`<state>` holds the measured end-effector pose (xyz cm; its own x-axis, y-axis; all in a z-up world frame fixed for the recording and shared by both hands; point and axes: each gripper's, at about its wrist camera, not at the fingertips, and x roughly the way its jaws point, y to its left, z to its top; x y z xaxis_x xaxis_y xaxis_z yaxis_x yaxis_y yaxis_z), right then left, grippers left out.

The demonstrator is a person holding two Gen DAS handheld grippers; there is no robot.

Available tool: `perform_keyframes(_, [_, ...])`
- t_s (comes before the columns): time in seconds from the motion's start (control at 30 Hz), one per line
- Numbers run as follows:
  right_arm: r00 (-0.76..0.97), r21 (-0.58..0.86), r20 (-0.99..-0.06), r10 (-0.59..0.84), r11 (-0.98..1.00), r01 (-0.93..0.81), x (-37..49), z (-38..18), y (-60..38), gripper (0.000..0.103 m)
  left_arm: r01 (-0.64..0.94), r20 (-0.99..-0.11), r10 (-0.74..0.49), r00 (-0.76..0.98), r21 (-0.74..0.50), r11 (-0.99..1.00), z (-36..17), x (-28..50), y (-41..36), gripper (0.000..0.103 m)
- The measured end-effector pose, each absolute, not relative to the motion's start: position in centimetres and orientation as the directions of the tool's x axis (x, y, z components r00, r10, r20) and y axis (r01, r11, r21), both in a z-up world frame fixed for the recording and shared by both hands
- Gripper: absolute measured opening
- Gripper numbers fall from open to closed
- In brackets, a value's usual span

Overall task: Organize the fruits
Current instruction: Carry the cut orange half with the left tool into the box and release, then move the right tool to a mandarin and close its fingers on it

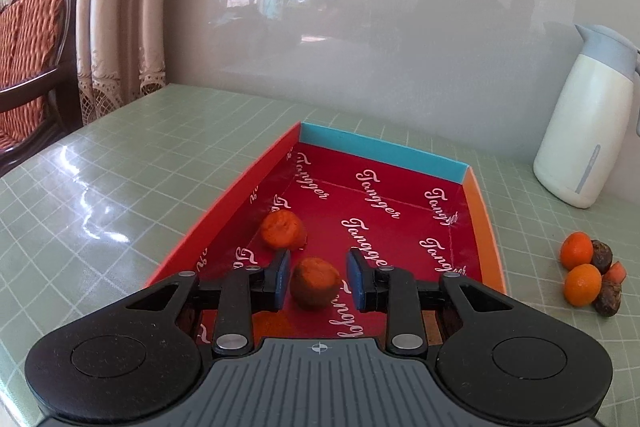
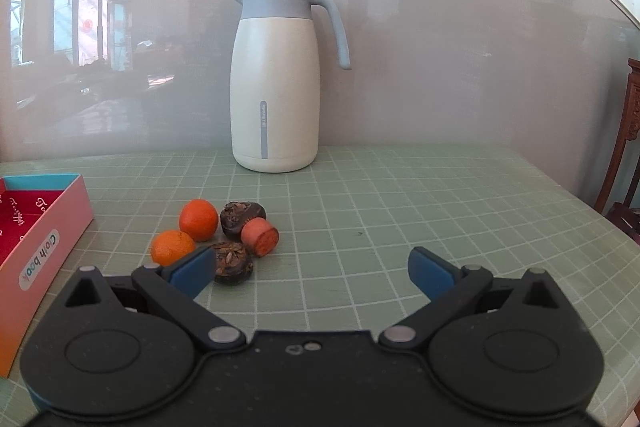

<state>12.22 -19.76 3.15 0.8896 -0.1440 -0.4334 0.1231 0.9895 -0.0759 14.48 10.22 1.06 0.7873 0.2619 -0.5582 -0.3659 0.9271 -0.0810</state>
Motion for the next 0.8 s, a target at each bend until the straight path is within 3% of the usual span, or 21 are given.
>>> perform_keyframes(0.33, [0.889,-0.08,-0.437,-0.14,0.99,0.116,12.3,3.0,-19.6,0.103,-0.398,-0.518,0.301,0.8,-0.084,0.914,2.1,13.3,11.0,0.031])
perform_keyframes(0.37, [0.888,-0.08,-0.438,-0.139,0.99,0.115,12.3,3.0,-19.5,0.103,-0.404,-0.512,0.31,0.801,-0.08,0.911,2.3,13.1,11.1,0.038])
perform_keyframes(0.4, [0.888,-0.081,-0.439,-0.138,0.99,0.114,12.3,2.9,-19.5,0.103,-0.411,-0.503,0.322,0.802,-0.075,0.908,2.6,12.9,11.2,0.053])
perform_keyframes(0.47, [0.887,-0.081,-0.441,-0.136,0.99,0.112,12.4,2.9,-19.4,0.103,-0.435,-0.47,0.361,0.805,-0.055,0.899,3.1,12.2,11.2,0.069])
perform_keyframes(0.6, [0.887,-0.075,-0.444,-0.125,0.992,0.103,12.5,2.9,-19.3,0.103,-0.448,-0.395,0.411,0.821,-0.002,0.894,4.4,10.9,11.1,0.07])
perform_keyframes(0.8, [0.892,-0.062,-0.446,-0.067,0.997,0.044,13.0,2.8,-18.1,0.099,-0.48,-0.386,0.441,0.81,-0.006,0.877,4.7,9.6,12.5,0.072])
